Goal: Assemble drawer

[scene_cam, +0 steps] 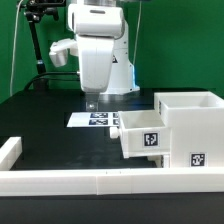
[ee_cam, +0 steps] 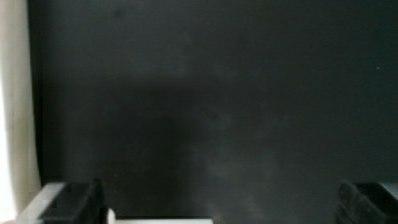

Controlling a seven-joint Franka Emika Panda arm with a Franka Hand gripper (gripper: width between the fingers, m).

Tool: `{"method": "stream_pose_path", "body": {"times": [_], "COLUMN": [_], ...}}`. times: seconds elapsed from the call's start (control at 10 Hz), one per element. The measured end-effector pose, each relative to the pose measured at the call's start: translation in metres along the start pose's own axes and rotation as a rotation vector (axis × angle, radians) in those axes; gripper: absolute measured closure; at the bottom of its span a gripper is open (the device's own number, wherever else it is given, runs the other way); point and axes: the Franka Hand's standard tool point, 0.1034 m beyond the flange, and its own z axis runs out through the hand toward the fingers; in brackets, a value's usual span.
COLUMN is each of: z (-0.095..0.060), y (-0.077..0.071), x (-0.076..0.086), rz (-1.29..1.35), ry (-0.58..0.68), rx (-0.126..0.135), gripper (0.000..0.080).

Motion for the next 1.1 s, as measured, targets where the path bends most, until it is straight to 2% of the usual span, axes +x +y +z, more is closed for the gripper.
{"method": "stream_pose_path", "body": {"times": [0.2, 0.3, 0.4, 0.6, 0.8, 1.1], "z": [0.002, 0.015, 0.022, 0.031, 0.036, 0.042], "y": [-0.001, -0.004, -0.003, 0.01, 0.013, 0.012], "x": [-0.003, -0.007, -0.011, -0.015, -0.017, 0.013], "rz": [-0.004, -0.037, -0.03, -0.023, 0.004, 0.077], "ry": [0.01, 0.062, 0.101, 0.216, 0.299, 0.309], "rx": [0.003, 0.011, 0.023, 0.038, 0.06, 0.083], "gripper": [0.015, 0.015, 0.015, 0.015, 0.015, 0.015]}}
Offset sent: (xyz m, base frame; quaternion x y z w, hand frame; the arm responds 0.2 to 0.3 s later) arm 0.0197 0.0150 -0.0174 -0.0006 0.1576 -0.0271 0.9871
